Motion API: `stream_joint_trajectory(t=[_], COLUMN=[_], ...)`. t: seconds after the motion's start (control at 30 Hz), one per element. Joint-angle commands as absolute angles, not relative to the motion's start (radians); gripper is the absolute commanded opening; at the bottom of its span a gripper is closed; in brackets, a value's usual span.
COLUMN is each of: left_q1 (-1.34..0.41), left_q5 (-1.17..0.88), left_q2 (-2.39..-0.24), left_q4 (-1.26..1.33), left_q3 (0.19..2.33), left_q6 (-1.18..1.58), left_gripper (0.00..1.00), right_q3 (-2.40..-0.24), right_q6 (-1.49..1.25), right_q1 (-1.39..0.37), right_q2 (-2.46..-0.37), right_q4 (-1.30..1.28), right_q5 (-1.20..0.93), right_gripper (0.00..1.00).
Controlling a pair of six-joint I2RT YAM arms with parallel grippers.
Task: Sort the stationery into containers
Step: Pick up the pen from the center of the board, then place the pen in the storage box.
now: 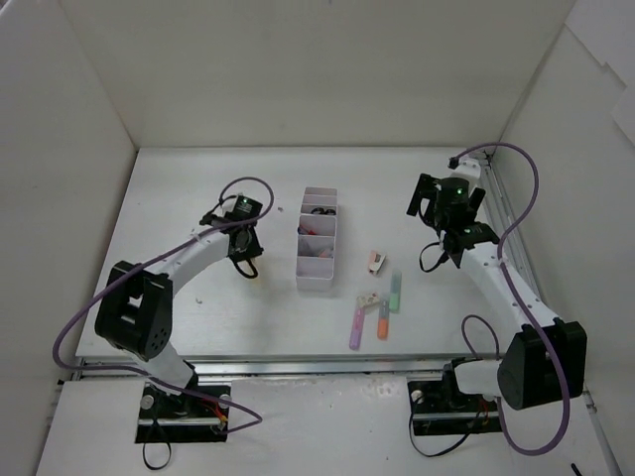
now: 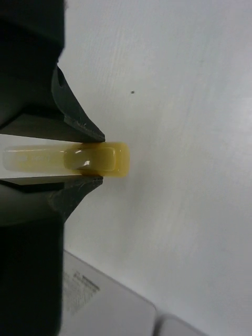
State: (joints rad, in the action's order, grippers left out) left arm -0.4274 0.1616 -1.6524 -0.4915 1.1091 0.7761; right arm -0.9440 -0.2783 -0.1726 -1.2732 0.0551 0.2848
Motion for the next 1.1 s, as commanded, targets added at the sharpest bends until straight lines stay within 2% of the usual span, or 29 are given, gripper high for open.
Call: stream_joint_trajectory(t=[0.0,0.17,0.27,0.37,0.5,0.7,0.9,1.07], left_q1=[-0.367,-0.333,-0.324,-0.304,-0.295,-0.295,-0.295,-0.314], left_q5=[0.181,-0.030,-0.129,-0.248,-0.513,-0.858,-1.053,-1.118], left_q2=[-1.519,-1.542,-1.627,-1.759,-1.934,-2.112,-2.215,-2.282], left_q4=[-0.410,-0.129,0.035,0.071,0.175,0.313,0.564,0.733], left_q3=[1.258,1.391,1.518,1.701,1.850,2.044,2.052,2.065], left_q6=[0.631,0.343,0.259,0.219,0.166,0.225,0.389,0.544], left_gripper=[0.00,0.00,0.00,0.00,0.00,0.00,0.00,0.00], right_q3=[-1.028,-1.101,-1.147,-1.177,-1.219,-1.213,-1.158,-1.120], right_q6=[-0.273,-0.178,-0.097,-0.032,0.050,0.046,0.044,0.048], right_q1=[-0.149,-0.133,-0.132,-0.120,-0.095,-0.051,-0.035,-0.034], right_q2=[-1.313,-1.382,-1.419,-1.443,-1.480,-1.483,-1.427,-1.385], right_q4=[0.006,0.008,0.008,0.009,0.009,0.009,0.009,0.008], right_q5=[0.118,-0.034,-0.083,-0.127,-0.248,-0.275,-0.288,-0.284], right_gripper=[0.98,0.98,0.98,0.98,0.98,0.98,0.98,0.98])
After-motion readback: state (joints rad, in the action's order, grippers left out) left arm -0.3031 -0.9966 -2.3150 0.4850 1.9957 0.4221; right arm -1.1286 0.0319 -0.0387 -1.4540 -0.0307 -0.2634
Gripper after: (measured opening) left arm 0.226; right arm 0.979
